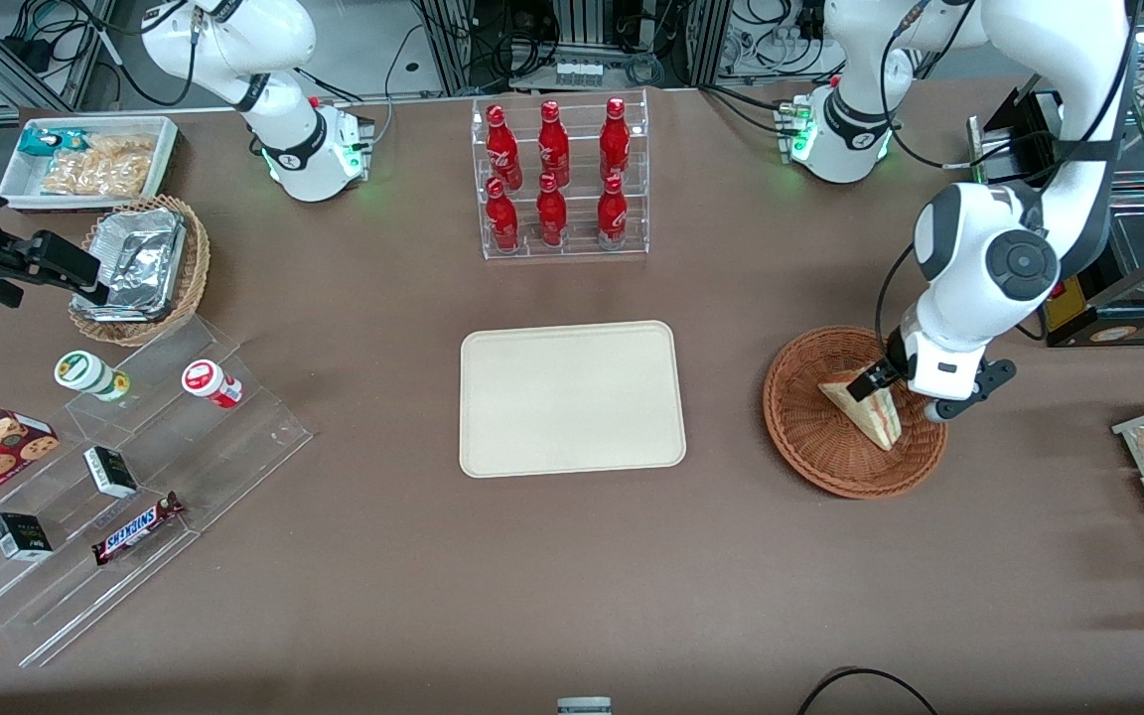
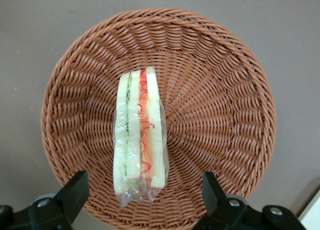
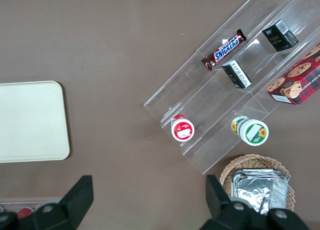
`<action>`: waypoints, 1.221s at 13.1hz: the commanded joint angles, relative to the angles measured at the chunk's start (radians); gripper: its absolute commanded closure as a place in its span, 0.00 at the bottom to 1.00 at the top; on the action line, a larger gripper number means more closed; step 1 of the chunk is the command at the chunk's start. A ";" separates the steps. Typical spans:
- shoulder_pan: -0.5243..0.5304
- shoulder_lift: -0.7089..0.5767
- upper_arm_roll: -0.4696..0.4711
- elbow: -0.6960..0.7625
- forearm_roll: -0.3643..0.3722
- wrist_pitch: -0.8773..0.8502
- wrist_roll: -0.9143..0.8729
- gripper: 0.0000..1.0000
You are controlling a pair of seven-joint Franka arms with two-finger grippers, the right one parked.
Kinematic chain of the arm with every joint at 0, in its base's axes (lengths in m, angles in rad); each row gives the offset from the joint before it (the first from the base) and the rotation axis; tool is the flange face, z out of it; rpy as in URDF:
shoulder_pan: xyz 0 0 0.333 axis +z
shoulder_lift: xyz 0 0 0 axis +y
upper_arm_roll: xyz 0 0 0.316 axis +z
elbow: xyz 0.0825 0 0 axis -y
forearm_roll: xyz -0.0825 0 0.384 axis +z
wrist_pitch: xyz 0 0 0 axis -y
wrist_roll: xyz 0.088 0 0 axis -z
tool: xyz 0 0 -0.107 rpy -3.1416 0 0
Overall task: Place sandwich from basket to tray
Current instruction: 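Close the left gripper on the wrapped sandwich inside the basket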
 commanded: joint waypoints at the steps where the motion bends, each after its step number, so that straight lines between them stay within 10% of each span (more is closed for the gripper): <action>1: -0.003 0.017 0.008 -0.009 0.001 0.019 -0.089 0.00; 11: 0.011 0.154 0.011 -0.005 -0.070 0.079 -0.097 0.02; 12: 0.009 0.162 0.011 -0.002 -0.103 0.082 -0.098 0.10; 15: 0.008 0.165 0.009 0.024 -0.140 0.071 -0.131 0.83; 16: 0.008 0.162 0.009 0.041 -0.139 0.061 -0.125 0.89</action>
